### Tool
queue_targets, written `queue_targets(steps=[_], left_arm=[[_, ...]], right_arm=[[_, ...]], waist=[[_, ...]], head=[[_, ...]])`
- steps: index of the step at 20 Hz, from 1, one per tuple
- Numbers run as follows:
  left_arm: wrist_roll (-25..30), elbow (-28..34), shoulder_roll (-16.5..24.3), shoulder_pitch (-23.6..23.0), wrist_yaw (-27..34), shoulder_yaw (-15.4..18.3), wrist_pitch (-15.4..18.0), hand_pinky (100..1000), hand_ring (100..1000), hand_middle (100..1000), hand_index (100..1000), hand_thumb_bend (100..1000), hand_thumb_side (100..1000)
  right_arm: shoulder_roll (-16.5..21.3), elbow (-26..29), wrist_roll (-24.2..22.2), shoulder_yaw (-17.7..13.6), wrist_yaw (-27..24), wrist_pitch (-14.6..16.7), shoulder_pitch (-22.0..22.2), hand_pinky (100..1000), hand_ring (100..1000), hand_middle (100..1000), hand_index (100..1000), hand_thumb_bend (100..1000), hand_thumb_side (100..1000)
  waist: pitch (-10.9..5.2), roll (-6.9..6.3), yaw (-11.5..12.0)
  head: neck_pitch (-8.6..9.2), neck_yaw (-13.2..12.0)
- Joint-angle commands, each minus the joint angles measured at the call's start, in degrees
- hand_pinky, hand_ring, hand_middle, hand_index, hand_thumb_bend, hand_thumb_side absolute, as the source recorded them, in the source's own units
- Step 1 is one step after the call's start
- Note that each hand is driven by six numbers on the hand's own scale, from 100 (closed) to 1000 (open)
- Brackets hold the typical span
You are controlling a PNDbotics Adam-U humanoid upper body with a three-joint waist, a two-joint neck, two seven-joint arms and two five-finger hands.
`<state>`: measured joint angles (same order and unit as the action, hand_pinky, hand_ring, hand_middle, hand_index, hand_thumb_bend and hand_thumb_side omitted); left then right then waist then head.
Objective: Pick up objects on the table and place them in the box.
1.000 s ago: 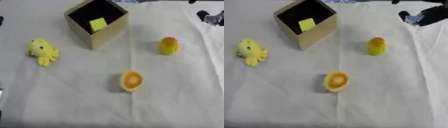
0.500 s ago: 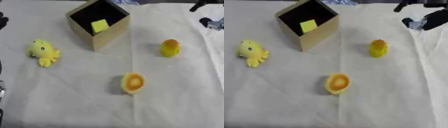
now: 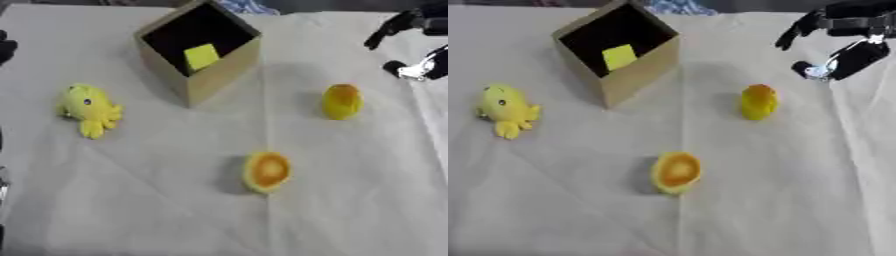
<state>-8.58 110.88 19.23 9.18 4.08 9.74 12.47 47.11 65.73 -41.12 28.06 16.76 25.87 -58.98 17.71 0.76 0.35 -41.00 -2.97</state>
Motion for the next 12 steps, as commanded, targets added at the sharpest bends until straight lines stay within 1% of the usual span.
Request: queue_targets(steps=[1,2,3,7,11,12], left_arm=[[0.2,0.6,1.6,0.7,0.1,0.1,0.1,877,765,711,837,185,845],[0.2,0.6,1.5,0.7,0.1,0.0,0.1,877,765,711,837,185,840],[0.3,0.6,1.5,0.7,0.1,0.0,0.1,877,765,711,837,184,846],[0.4,0.6,1.5,0.7,0.2,0.0,0.1,877,765,711,837,183,847],[0.5,0.6,1.5,0.8,0.3,-0.2,0.1,877,766,711,838,184,848],[0.6,0.7,1.4,0.8,0.3,-0.2,0.1,877,766,711,838,184,848]], right_arm=[[0.9,0.4,-0.9,0.2,-0.7,-0.2,-1.3,915,931,791,901,180,393],[0.8,0.7,-0.9,0.3,-0.8,-0.3,-1.3,916,935,797,906,191,397],[0.8,1.1,-0.9,0.4,-0.9,-0.3,-1.2,917,936,799,907,184,386],[1.6,3.9,-1.7,0.7,-1.7,-0.2,-0.4,928,953,821,917,227,357],[2.3,7.2,-3.0,1.6,-2.1,-0.3,0.3,931,958,826,921,261,365],[2.3,7.7,-3.1,1.7,-2.0,-0.4,0.4,930,956,821,919,254,372]], waist=[[-0.92,-0.16,0.1],[-0.90,-0.16,0.1],[-0.87,-0.17,0.1],[-0.79,-0.14,0.1],[-0.78,-0.05,0.0],[-0.79,-0.05,0.0]], head=[[0.63,0.1],[0.65,0.1],[0.69,0.1],[0.68,0.1],[0.72,0.2],[0.77,0.2]])
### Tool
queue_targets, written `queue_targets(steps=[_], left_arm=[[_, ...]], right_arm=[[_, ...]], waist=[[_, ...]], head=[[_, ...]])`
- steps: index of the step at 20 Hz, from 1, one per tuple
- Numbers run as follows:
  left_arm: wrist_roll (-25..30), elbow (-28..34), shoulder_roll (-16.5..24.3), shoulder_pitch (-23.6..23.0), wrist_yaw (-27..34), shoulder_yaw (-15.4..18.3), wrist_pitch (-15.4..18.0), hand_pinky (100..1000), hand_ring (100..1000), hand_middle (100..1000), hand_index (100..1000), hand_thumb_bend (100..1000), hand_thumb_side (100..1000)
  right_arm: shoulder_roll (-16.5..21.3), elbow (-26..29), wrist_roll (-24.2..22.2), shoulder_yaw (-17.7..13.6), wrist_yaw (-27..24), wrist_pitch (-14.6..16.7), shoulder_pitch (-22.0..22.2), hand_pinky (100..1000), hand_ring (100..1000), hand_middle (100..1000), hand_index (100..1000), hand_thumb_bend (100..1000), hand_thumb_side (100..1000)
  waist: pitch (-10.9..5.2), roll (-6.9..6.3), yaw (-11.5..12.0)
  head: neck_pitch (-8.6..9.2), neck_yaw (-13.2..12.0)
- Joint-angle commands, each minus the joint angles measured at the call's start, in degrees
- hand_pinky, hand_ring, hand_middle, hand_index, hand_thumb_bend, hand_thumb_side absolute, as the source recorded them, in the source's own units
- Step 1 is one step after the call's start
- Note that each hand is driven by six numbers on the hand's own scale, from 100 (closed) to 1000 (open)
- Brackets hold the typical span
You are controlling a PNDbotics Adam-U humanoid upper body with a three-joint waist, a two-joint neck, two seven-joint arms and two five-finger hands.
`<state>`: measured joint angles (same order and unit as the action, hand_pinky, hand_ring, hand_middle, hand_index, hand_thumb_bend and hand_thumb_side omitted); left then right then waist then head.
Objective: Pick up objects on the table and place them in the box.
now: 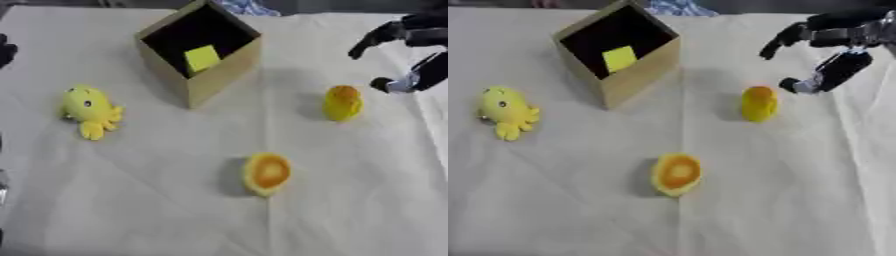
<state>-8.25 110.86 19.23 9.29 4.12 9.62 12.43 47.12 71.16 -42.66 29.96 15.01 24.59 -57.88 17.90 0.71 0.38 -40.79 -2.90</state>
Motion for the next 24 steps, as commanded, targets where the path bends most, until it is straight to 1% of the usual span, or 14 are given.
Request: queue_targets(steps=[1,7,11,15,18,24], left_arm=[[0.3,0.7,1.4,0.7,0.2,-0.1,0.1,877,766,711,838,184,848],[0.3,0.7,1.3,0.7,0.4,-0.1,0.1,877,766,711,837,183,849],[0.3,0.7,1.2,0.7,0.4,-0.1,0.1,877,766,711,838,182,850],[0.4,0.6,1.1,0.7,0.5,-0.1,0.2,877,766,711,837,181,852],[0.4,0.6,1.0,0.8,0.6,-0.2,0.2,876,767,711,837,180,853],[0.5,0.5,0.9,0.9,0.8,-0.2,0.3,876,767,710,837,178,856]], right_arm=[[2.2,2.5,-1.7,0.0,-0.2,0.6,-0.6,930,956,819,917,253,376],[1.0,1.9,-1.1,0.5,1.3,-1.0,-0.5,925,949,804,907,252,388],[0.0,0.5,-0.4,0.7,3.5,-1.0,-0.6,924,949,805,905,270,392],[-1.2,-1.7,0.3,0.7,5.5,-0.6,-0.7,924,949,806,906,266,403],[-2.0,-2.8,0.0,1.1,6.3,0.1,-0.7,924,950,795,905,263,420],[-3.0,-5.6,-0.4,1.0,8.6,1.1,-0.6,922,949,792,899,291,418]], waist=[[-0.99,-0.01,0.1],[-0.94,-0.13,0.4],[-0.77,-0.29,0.5],[-0.57,-0.56,0.7],[-0.37,-0.75,0.8],[0.00,-1.05,1.0]], head=[[0.60,0.2],[0.71,0.3],[0.73,0.4],[0.87,0.5],[0.90,0.6],[1.11,0.7]])
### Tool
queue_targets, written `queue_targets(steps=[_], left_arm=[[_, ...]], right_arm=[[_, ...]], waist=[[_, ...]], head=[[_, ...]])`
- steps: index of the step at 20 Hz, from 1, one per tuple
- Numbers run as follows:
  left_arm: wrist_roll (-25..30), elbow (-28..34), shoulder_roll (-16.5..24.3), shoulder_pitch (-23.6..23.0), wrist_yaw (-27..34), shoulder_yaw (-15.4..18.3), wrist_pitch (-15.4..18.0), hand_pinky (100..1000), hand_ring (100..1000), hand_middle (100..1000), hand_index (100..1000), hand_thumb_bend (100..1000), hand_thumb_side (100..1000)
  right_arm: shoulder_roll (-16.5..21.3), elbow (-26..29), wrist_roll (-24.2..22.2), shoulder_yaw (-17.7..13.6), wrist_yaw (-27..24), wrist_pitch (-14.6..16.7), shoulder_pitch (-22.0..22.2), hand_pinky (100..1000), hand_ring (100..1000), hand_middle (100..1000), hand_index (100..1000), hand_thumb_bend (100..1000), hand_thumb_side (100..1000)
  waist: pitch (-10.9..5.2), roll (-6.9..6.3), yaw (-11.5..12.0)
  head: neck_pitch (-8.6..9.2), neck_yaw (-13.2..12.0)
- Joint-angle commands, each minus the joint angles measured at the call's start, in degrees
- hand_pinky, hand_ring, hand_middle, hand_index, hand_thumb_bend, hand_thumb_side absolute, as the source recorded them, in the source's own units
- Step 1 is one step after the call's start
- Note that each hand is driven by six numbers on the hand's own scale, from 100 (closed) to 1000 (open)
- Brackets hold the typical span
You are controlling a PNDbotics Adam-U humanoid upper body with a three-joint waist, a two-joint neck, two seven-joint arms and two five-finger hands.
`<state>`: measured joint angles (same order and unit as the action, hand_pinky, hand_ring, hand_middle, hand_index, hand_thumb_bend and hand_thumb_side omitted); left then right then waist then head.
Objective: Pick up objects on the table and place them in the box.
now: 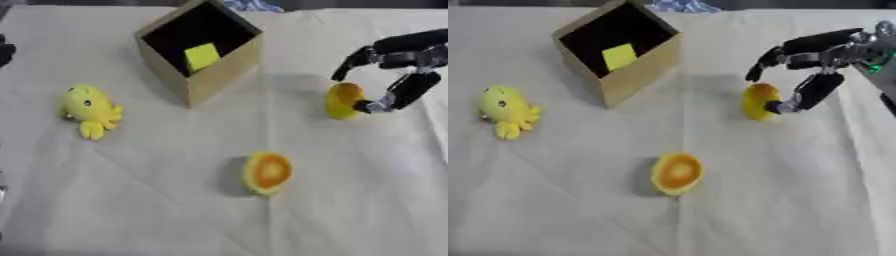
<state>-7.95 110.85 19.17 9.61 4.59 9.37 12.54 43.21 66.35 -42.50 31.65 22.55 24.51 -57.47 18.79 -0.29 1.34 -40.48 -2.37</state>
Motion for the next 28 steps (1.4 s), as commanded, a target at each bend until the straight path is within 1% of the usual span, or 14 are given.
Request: queue_targets(steps=[1,3,4,7,8,10,11,12,13,16,19,20,25,28], left_arm=[[0.2,0.5,0.9,0.6,0.4,0.0,0.2,876,767,710,837,178,856],[0.3,0.5,0.9,0.6,0.4,0.0,0.2,876,767,710,837,178,857],[0.3,0.5,0.9,0.6,0.4,0.0,0.2,876,767,710,837,177,857],[0.3,0.5,0.9,0.6,0.5,0.0,0.2,876,767,710,837,177,858],[0.3,0.5,0.8,0.6,0.5,0.0,0.2,876,767,710,837,177,858],[0.4,0.5,0.8,0.6,0.6,-0.1,0.2,876,767,710,837,177,858],[0.4,0.5,0.7,0.5,0.6,-0.1,0.2,875,767,709,836,178,858],[0.4,0.5,0.7,0.5,0.6,-0.1,0.2,875,767,708,836,178,858],[0.4,0.5,0.7,0.5,0.7,-0.1,0.1,875,767,708,836,178,858],[0.4,0.6,0.6,0.4,0.9,-0.1,0.1,875,766,707,836,178,858],[0.5,0.6,0.5,0.4,1.0,-0.1,0.0,875,767,707,836,178,858],[0.4,0.7,0.5,0.4,1.0,0.0,0.0,875,767,707,836,179,858],[0.4,0.8,0.5,0.3,1.1,0.0,0.0,874,767,707,836,181,853],[0.5,0.8,0.5,0.3,1.1,-0.1,0.0,874,767,707,836,182,852]], right_arm=[[0.8,-1.2,-0.6,-0.8,1.4,1.4,-1.0,922,949,790,899,293,418],[0.5,-1.7,-0.7,-0.8,2.0,2.0,-1.0,922,948,786,896,299,414],[0.4,-1.9,-0.8,-0.8,2.2,2.2,-1.1,920,945,767,887,299,407],[-0.1,-2.2,-0.6,-0.9,2.6,2.8,-1.3,910,921,690,842,318,347],[-0.3,-2.2,-0.3,-1.0,2.8,2.9,-1.4,902,900,657,821,327,317],[-0.7,-2.4,0.8,-1.1,3.5,2.8,-1.7,887,848,583,752,356,213],[-0.9,-2.5,1.7,-1.2,4.0,2.7,-1.9,880,822,550,717,352,169],[-1.2,-2.5,2.9,-1.2,4.5,2.8,-2.0,874,809,533,702,341,124],[-1.5,-2.5,4.2,-1.3,4.9,2.7,-2.1,866,792,514,681,341,100],[-2.2,-2.4,8.9,-1.3,6.5,2.2,-2.4,848,755,465,618,319,100],[-2.5,-2.1,12.5,-1.3,7.4,2.2,-2.5,844,743,447,592,280,100],[-2.5,-1.8,13.2,-1.4,7.4,2.3,-2.5,843,740,443,589,260,100],[-3.1,2.4,16.1,-3.0,6.9,2.5,-4.0,844,738,437,586,247,100],[-5.1,4.2,16.9,-4.1,6.1,1.8,-6.5,846,736,430,585,239,100]], waist=[[-0.85,-0.08,0.1],[-0.78,-0.12,0.1],[-0.76,-0.15,0.1],[-0.75,-0.19,0.1],[-0.76,-0.18,0.1],[-0.81,-0.15,0.2],[-0.84,-0.11,0.2],[-0.88,-0.08,0.2],[-0.92,-0.03,0.2],[-1.04,0.10,0.3],[-1.15,0.22,0.3],[-1.20,0.26,0.3],[-1.58,0.37,0.3],[-1.84,0.39,0.4]], head=[[0.82,0.1],[0.82,0.1],[0.80,0.1],[0.71,0.1],[0.71,0.1],[0.67,0.1],[0.64,0.1],[0.62,0.1],[0.58,0.1],[0.54,0.2],[0.45,0.2],[0.43,0.1],[0.46,0.1],[0.43,0.3]])
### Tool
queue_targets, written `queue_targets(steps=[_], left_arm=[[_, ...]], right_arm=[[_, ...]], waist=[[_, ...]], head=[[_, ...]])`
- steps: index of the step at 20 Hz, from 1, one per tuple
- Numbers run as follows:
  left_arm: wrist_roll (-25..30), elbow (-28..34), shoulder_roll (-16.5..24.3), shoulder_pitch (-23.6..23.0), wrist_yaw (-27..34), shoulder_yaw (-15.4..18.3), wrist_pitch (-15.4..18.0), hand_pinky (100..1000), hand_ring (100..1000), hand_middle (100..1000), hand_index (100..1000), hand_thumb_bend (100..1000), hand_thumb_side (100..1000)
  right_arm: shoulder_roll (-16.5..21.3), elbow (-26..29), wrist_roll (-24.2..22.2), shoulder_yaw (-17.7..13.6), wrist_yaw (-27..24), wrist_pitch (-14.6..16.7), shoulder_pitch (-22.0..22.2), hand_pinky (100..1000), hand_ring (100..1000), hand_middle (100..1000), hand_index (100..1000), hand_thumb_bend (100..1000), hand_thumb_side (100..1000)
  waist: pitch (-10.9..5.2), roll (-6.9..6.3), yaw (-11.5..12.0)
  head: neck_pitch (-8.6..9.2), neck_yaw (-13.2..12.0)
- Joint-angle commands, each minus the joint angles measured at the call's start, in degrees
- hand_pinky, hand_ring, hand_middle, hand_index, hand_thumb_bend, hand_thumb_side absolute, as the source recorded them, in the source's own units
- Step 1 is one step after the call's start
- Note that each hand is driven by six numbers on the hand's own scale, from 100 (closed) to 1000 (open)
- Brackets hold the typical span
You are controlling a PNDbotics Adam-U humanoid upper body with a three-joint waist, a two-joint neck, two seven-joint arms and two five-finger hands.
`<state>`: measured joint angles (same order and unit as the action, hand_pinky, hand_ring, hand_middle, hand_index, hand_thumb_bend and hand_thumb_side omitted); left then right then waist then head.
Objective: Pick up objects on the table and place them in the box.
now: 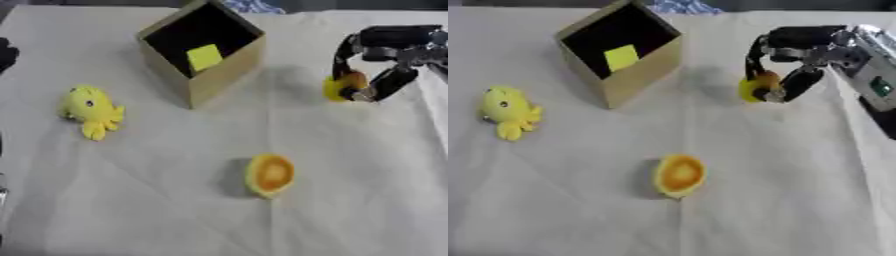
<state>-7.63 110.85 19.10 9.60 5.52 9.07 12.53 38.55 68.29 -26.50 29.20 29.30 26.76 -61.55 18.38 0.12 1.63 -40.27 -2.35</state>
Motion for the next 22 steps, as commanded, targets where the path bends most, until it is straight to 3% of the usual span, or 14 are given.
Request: queue_targets(steps=[1,5,9,11,16,22], left_arm=[[0.2,0.9,0.5,0.3,0.2,0.2,0.0,874,767,707,836,182,852],[0.2,0.8,0.5,0.3,0.3,0.1,0.0,874,767,707,836,183,850],[0.3,0.8,0.5,0.3,0.3,0.1,0.0,874,768,707,836,184,849],[0.9,0.9,0.3,1.1,0.7,-0.8,-0.1,873,768,707,836,185,846],[1.8,1.0,0.3,2.2,1.3,-1.4,0.0,872,768,707,836,187,841],[1.8,0.9,0.4,2.2,1.4,-1.2,0.1,872,768,707,836,187,842]], right_arm=[[-1.5,2.3,1.0,-1.9,-0.7,-0.7,-3.5,846,735,429,584,236,100],[-6.7,-0.7,1.0,-2.9,0.4,-1.2,-7.8,847,735,428,585,240,100],[-7.8,-2.4,1.5,-3.2,1.4,-0.1,-8.5,850,738,434,594,219,100],[-9.7,-3.9,1.0,-4.0,2.0,-0.3,-10.4,850,740,442,603,227,100],[-17.1,-11.2,-0.7,-7.2,6.3,-4.0,-15.8,849,743,450,608,256,100],[-26.0,-20.1,2.7,-10.2,11.8,-5.6,-17.8,848,740,464,604,262,100]], waist=[[-1.51,-0.03,0.1],[-1.72,-0.12,0.3],[-1.76,-0.18,0.4],[-1.81,-0.25,2.1],[-1.55,-0.25,4.4],[-1.32,-0.36,4.4]], head=[[0.23,0.3],[0.35,0.7],[0.36,0.9],[0.45,2.8],[0.82,4.7],[0.64,5.4]])
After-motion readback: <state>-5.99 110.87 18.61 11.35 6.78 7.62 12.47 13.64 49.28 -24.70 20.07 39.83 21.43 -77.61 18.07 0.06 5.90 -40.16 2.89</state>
